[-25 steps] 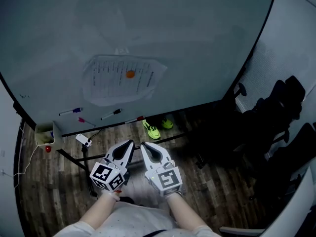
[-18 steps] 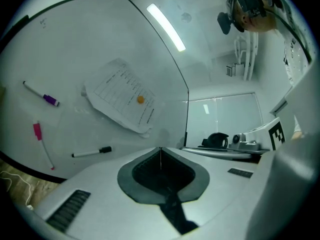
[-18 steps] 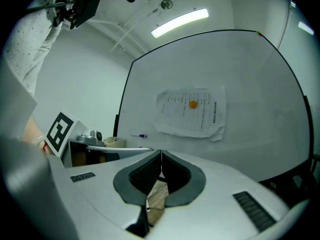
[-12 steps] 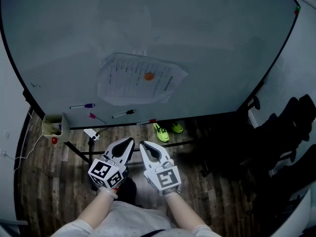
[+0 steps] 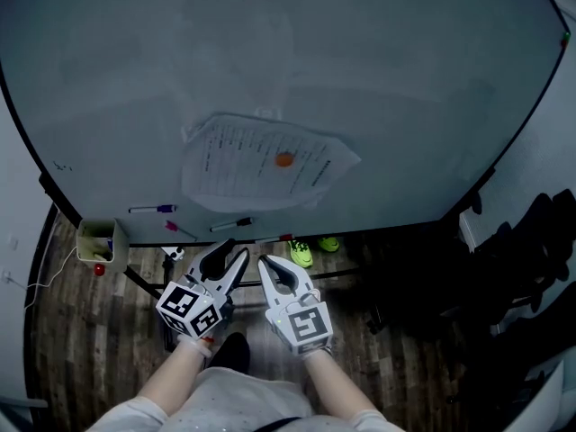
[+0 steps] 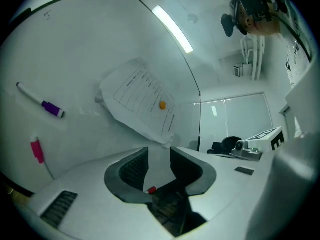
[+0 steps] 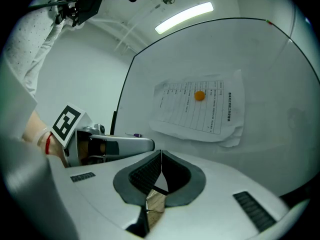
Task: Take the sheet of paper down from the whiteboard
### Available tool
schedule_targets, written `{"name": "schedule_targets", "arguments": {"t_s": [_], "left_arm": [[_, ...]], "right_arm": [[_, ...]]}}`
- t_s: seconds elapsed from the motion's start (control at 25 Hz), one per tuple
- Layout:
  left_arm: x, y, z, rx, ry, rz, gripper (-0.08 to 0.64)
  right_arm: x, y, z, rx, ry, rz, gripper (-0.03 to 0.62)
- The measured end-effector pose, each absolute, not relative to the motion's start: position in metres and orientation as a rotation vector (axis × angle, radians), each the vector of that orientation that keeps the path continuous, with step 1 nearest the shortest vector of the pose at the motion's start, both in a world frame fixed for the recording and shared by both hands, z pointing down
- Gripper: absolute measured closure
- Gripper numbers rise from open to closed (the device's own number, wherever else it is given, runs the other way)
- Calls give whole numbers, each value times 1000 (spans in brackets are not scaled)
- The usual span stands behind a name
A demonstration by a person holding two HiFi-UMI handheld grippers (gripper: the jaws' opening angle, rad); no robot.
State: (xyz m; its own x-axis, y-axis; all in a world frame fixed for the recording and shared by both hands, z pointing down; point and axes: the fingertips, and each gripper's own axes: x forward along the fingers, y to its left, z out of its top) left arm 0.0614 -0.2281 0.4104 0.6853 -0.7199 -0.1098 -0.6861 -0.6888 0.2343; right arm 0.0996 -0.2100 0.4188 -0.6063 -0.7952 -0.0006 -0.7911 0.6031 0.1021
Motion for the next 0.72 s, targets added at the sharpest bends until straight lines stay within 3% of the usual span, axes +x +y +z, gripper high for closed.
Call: {"name": "schedule_targets", "arguments": {"t_s": [0.72], "left_arm": [[58, -295, 390, 2583, -1070, -489, 393]], "right_arm": [[100, -264, 411, 1385, -2763, -203, 572]]}}
